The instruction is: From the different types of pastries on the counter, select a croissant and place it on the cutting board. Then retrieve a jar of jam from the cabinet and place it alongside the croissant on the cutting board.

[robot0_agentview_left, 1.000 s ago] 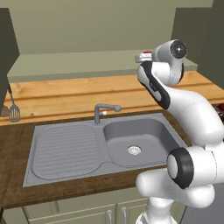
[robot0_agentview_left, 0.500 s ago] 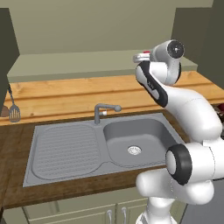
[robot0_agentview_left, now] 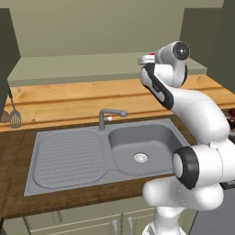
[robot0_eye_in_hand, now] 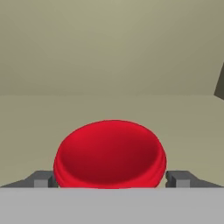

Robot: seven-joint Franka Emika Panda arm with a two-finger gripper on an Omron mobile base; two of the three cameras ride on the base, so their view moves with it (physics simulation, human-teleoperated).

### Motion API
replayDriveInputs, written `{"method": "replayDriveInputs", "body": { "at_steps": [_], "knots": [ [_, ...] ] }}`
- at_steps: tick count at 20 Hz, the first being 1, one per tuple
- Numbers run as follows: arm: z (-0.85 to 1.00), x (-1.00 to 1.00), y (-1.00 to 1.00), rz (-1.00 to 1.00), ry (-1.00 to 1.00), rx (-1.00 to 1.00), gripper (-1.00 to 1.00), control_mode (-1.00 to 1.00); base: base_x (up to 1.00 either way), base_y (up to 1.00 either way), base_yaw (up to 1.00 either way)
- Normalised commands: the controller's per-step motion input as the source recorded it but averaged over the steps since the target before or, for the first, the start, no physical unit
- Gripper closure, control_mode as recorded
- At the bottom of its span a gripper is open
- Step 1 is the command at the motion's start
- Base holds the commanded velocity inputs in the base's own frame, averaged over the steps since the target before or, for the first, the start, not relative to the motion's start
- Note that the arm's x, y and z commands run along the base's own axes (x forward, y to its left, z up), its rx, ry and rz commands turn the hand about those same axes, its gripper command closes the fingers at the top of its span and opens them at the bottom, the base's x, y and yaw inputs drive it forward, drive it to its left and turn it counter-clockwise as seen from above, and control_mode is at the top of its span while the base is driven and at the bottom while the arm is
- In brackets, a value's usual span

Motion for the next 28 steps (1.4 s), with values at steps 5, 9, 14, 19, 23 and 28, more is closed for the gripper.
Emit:
{"method": "replayDriveInputs", "body": {
  "at_steps": [5, 9, 14, 19, 23, 28],
  "knots": [
    [-0.14, 0.04, 0.08, 0.0, 0.0, 0.0, 1.0, -1.0, 0.0, 0.0, 0.0],
    [0.0, -0.04, 0.0, 0.0, 0.0, 0.0, 1.0, -1.0, 0.0, 0.0, 0.0],
    [0.16, -0.34, 0.0, 0.0, 0.0, 0.0, 1.0, -1.0, 0.0, 0.0, 0.0],
    [0.25, -0.53, 0.0, -0.04, -0.04, 0.0, 1.0, -1.0, 0.0, 0.0, 0.0],
    [0.25, -0.58, 0.0, -0.06, -0.09, 0.0, 1.0, -1.0, 0.0, 0.0, 0.0],
    [0.09, -0.75, 0.0, -0.04, -0.09, 0.0, 1.0, -1.0, 0.0, 0.0, 0.0]
  ]
}}
